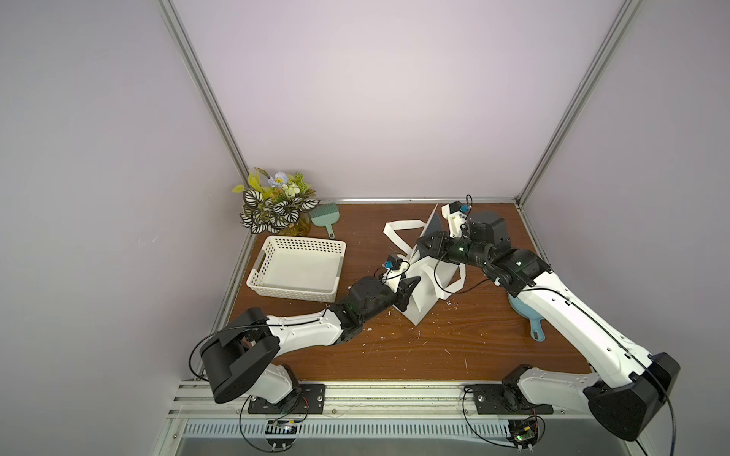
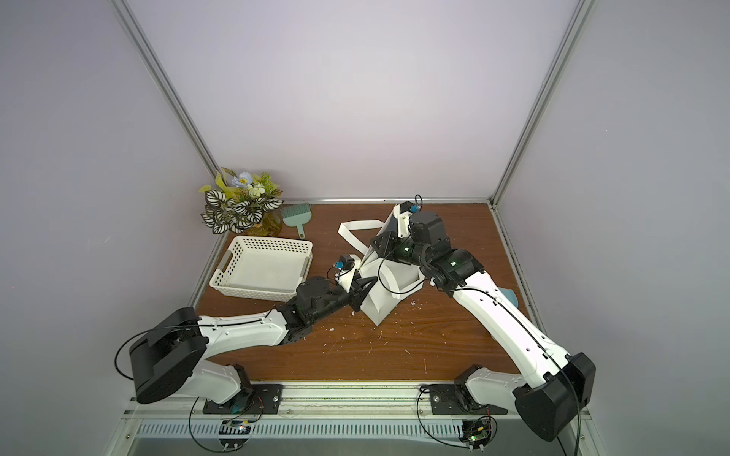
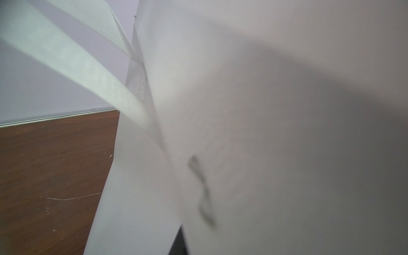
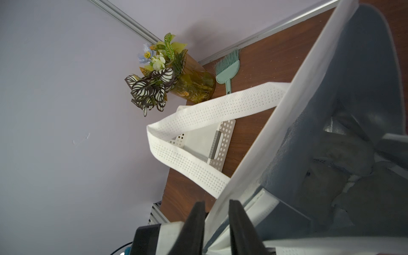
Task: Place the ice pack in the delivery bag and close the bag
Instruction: Close the delivery bag at the center of the board.
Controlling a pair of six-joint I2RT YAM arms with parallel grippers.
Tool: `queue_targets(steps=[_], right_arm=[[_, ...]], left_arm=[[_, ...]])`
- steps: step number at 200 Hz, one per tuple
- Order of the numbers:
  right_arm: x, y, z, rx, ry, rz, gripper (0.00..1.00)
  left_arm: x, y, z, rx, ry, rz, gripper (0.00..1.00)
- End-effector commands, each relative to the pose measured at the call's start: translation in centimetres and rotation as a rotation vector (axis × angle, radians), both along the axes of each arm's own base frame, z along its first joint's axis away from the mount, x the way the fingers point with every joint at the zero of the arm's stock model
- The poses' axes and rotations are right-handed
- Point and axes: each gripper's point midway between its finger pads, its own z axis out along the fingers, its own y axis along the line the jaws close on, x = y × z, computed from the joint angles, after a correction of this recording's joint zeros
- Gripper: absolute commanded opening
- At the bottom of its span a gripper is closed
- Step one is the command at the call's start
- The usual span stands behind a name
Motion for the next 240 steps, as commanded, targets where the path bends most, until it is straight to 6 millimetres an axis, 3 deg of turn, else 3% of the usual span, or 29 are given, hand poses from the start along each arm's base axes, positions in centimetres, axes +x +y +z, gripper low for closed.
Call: queue_targets(steps=[1, 36, 72, 111, 134, 167, 240], right_arm=[[-0.6, -0.1, 1.6, 0.014, -0.007, 0.000, 0.24], [-0.4, 0.0, 1.2, 0.006, 0.001, 0.000, 0.19], [0.0, 0.3, 2.2, 0.020, -0.017, 0.004, 0.27], [0.4, 0.4, 1.1, -0.018, 0.015, 0.001, 0.27], [0.2, 0.1, 1.0, -0.028, 0.018, -0.006, 0.20], [-0.2, -0.8, 0.4, -0.049, 0.022, -0.027, 0.00], [-1.0, -2.9, -0.6, -0.048, 0.035, -0.078, 0.00]], left_arm=[[-0.6, -1.2, 0.3, 0.008, -0.011, -0.048, 0.19], [-0.6, -1.3, 0.2, 0.010, -0.011, -0.052, 0.19], [-0.7, -1.3, 0.0, 0.011, -0.005, -0.054, 0.19], [-0.7, -1.3, 0.1, 0.011, -0.009, -0.054, 0.19], [-0.6, -1.2, 0.1, 0.013, -0.008, -0.048, 0.20], [-0.5, -1.2, 0.0, 0.014, -0.007, -0.045, 0.20], [-0.4, -0.7, 0.9, -0.020, -0.001, -0.021, 0.17]])
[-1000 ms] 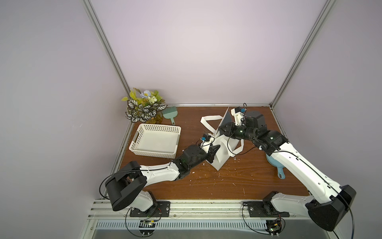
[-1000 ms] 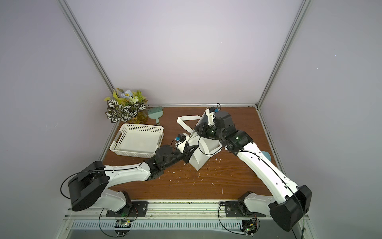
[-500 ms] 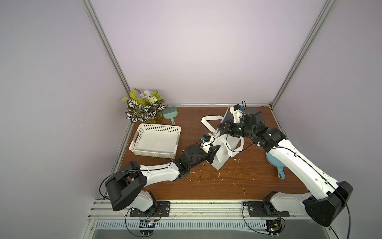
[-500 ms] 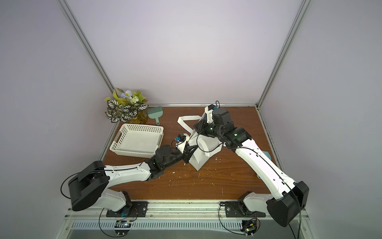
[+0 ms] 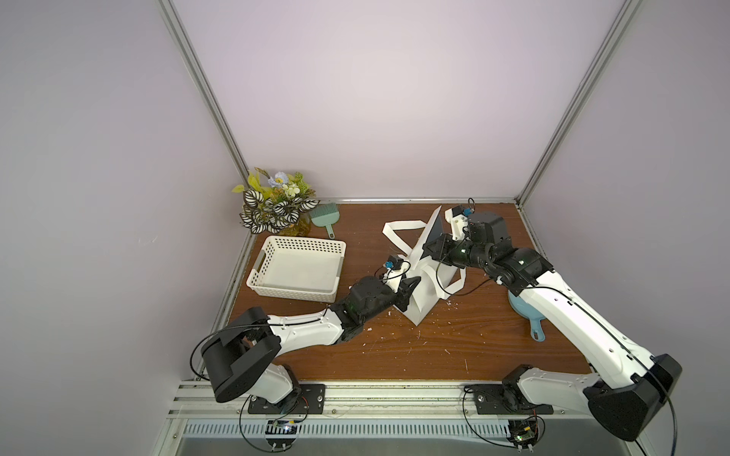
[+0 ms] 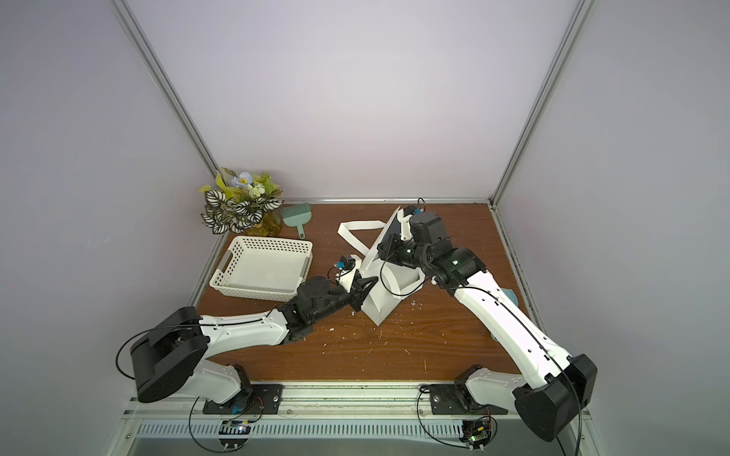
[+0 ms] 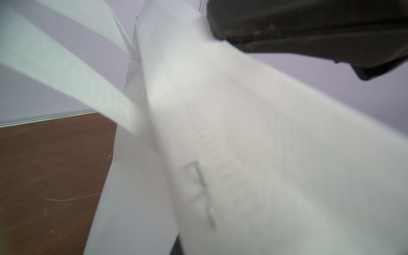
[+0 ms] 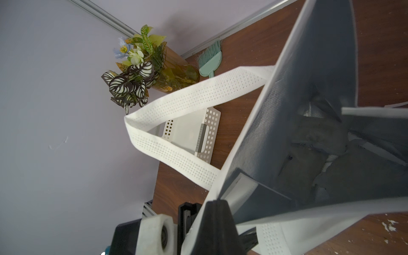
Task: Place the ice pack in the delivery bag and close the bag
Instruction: Close the delivery bag at the center of the board.
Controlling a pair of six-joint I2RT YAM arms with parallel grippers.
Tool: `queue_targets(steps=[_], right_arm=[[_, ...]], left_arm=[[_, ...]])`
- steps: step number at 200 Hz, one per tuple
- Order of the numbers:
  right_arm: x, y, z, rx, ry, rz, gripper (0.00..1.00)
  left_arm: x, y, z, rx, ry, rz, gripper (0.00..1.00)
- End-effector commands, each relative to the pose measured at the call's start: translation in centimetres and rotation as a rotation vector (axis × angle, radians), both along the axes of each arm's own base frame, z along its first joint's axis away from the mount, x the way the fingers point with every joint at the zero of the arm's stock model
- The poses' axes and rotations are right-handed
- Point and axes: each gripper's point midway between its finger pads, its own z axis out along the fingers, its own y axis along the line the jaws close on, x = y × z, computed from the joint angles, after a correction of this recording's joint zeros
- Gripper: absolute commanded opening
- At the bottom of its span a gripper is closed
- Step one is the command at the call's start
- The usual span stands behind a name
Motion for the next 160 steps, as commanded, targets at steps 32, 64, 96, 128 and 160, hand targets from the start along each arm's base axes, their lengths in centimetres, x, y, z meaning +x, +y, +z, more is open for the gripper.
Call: queue_targets(steps=[32, 64, 96, 128, 160], right_arm=[[-1.3, -1.4, -0.4, 0.036, -0.011, -0.036, 0.00], [-1.6, -1.5, -1.5, 0.054, -0.007, -0.046, 0.00], [-1.6, -1.9, -1.7, 0.047, -0.028, -0.057, 0.00], [-1.6, -3.4, -2.9, -0.013, -0.062, -0.100, 0.00], [-0.7, -4.4, -4.3, -0.102, -0.183, -0.106, 0.07]], left_arm=[[-0.5, -0.6, 1.4, -0.038, 0.001, -0.018, 0.13], [-0.5, -0.7, 1.9, -0.061, 0.005, -0.025, 0.09], [-0.6, -0.8, 1.8, -0.064, 0.014, -0.030, 0.10], [-0.7, -0.9, 1.9, -0.057, 0.001, -0.040, 0.10], [-0.7, -0.9, 1.8, -0.058, 0.002, -0.039, 0.09]])
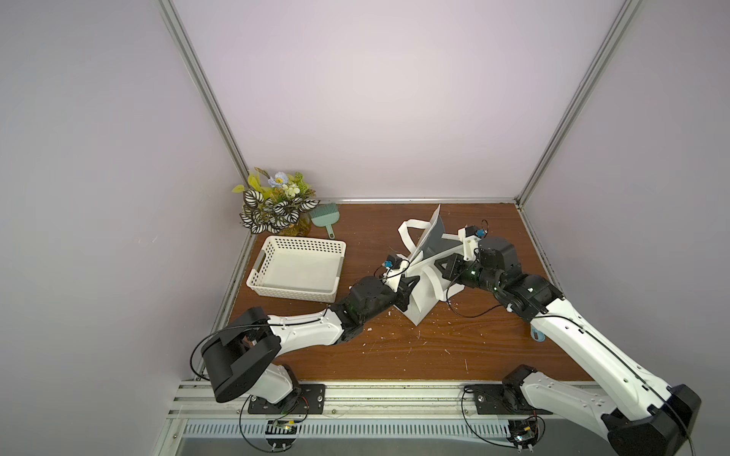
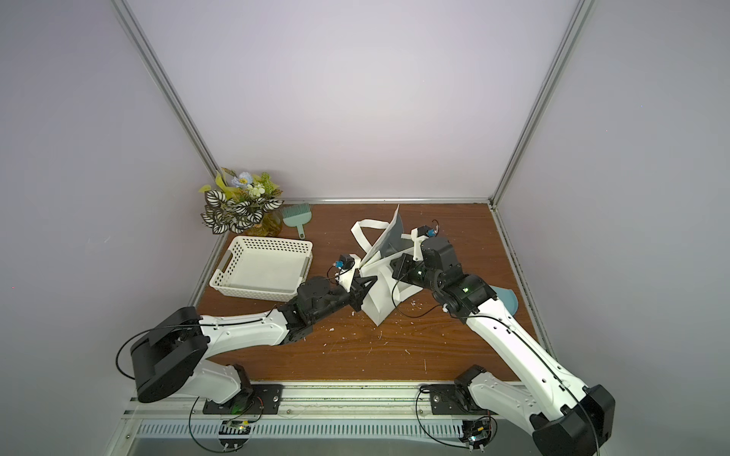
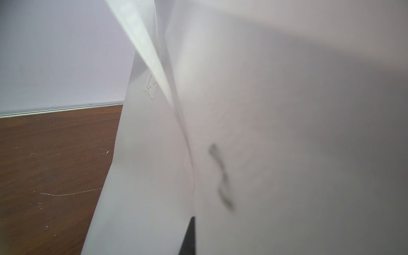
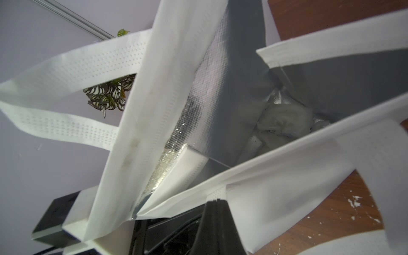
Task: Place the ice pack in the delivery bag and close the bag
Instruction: Close the delivery bag at the center of the board.
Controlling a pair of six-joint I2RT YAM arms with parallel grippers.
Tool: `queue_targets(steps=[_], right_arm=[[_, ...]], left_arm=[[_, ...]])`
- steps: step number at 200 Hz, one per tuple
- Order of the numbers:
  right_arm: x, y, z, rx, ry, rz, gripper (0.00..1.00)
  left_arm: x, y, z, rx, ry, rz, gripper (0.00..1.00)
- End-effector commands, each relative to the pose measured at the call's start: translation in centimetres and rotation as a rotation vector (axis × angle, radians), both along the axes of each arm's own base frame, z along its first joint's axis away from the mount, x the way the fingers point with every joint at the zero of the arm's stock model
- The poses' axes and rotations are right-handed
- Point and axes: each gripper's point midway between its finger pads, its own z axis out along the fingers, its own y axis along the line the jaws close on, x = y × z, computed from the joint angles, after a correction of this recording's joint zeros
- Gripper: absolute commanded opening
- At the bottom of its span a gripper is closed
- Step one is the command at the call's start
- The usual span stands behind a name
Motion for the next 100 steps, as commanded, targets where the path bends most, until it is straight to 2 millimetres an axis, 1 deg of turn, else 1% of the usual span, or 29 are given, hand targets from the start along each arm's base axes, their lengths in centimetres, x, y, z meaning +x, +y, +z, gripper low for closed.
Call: queue_targets(steps=[1, 23, 64, 66, 86, 100], right_arm=[[1.3, -0.9, 0.4, -0.064, -0.147, -0.022, 0.07], [1.8, -0.6, 0.2, -0.060, -0.259, -0.005, 0.07], [2.5, 0.3, -1.2, -0.056, -0.404, 0.043, 0.08], [2.5, 0.4, -1.4, -0.058, -0.408, 0.048, 0.08], [2.6, 1.2, -1.0, -0.029, -0.488, 0.083, 0.09], [2.7, 1.9, -0.4, 0.001, -0.528, 0.114, 0.08]], left_arm=[[-0.7, -0.9, 1.7, -0.035, -0.032, -0.044, 0.10], [-0.6, -1.0, 1.6, -0.033, -0.030, -0.045, 0.10], [-0.6, -1.3, 1.5, -0.039, -0.031, -0.057, 0.14], [-0.6, -1.4, 1.5, -0.039, -0.032, -0.057, 0.15], [-0.7, -1.6, 1.3, -0.036, -0.030, -0.069, 0.21], [-0.7, -1.8, 1.2, -0.037, -0.034, -0.073, 0.29]])
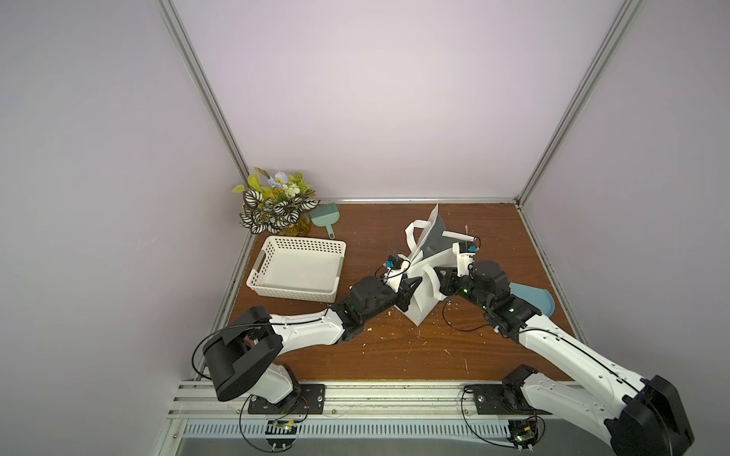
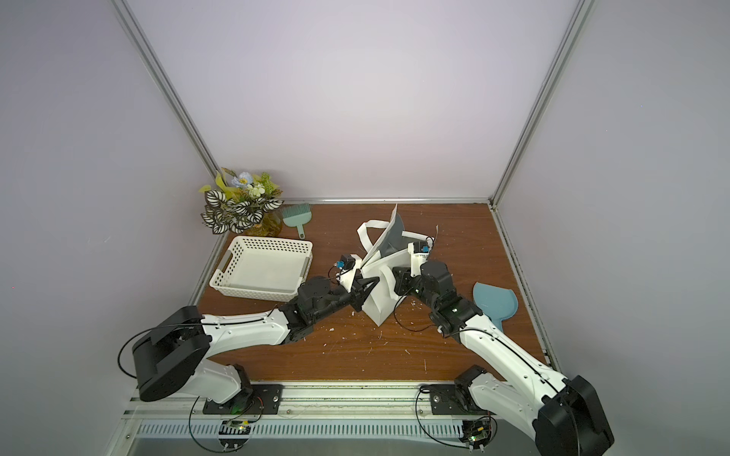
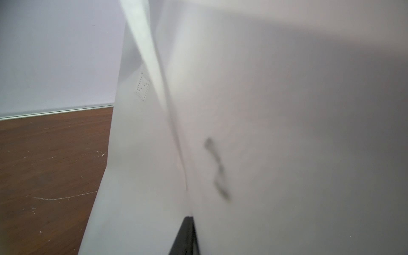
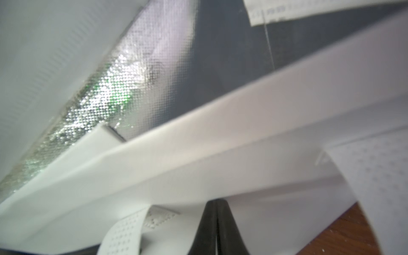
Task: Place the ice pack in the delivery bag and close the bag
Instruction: Close the delivery bag at the center of the board.
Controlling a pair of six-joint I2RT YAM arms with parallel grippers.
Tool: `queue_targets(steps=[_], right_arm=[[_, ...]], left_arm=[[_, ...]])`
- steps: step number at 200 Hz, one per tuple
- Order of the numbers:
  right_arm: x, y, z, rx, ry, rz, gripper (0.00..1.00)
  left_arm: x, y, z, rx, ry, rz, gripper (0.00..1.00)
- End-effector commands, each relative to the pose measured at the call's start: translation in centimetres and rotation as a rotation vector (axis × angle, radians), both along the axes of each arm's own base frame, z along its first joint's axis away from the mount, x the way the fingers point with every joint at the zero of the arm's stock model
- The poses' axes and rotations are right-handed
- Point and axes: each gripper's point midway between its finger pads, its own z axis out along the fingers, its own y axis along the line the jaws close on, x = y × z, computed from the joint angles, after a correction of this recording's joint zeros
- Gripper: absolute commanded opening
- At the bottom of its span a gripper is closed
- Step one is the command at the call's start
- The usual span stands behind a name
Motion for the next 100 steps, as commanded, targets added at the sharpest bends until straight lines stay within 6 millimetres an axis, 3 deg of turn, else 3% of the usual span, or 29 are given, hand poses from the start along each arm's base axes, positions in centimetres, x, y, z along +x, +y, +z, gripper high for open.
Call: queue_targets(steps=[1, 32, 55, 100], right_arm=[[0.9, 1.8, 5.3, 0.093, -0.232, 0.079, 0.08], [0.9, 3.8, 5.2, 0.120, -0.219, 0.170, 0.08], [0.8, 4.3, 4.8, 0.139, -0.203, 0.195, 0.08], [0.5, 4.1, 4.7, 0.125, -0.200, 0.201, 0.07]], left_arm=[[-0.6, -1.2, 1.0, -0.024, -0.028, -0.050, 0.30], [-0.1, -1.3, 1.2, -0.025, -0.048, -0.035, 0.48], [0.2, -1.6, 1.0, -0.021, -0.043, -0.027, 0.48], [1.0, -1.4, 0.2, -0.005, -0.027, 0.019, 0.33]])
